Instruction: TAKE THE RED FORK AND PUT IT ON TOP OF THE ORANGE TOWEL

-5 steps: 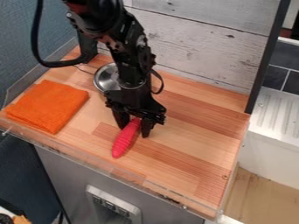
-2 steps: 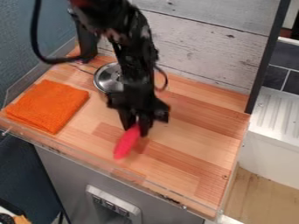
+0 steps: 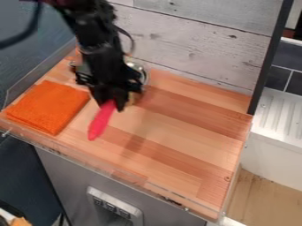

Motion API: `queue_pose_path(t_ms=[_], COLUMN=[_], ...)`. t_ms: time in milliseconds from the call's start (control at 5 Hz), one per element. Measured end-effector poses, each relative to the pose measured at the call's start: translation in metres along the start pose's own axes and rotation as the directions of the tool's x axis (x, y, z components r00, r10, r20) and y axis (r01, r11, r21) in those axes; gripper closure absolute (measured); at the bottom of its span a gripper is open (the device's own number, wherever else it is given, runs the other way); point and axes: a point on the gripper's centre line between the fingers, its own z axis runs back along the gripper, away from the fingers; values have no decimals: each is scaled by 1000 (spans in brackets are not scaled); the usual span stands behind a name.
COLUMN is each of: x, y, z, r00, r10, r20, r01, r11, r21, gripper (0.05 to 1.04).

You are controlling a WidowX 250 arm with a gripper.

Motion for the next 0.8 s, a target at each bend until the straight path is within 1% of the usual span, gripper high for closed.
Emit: queue_pose_path(t_ms=[200, 400, 600, 800], x=[-6, -5, 2, 9], y=[45, 80, 105, 123], z=[8, -6, -26, -45], r00=[996, 989, 983, 979], r10=[83, 150, 183, 191], r20=[10, -13, -35, -77], r01=[-84, -148, -177, -179], r11=[995, 984, 976, 974], r21=[51, 102, 125, 142], gripper=[743, 743, 743, 743])
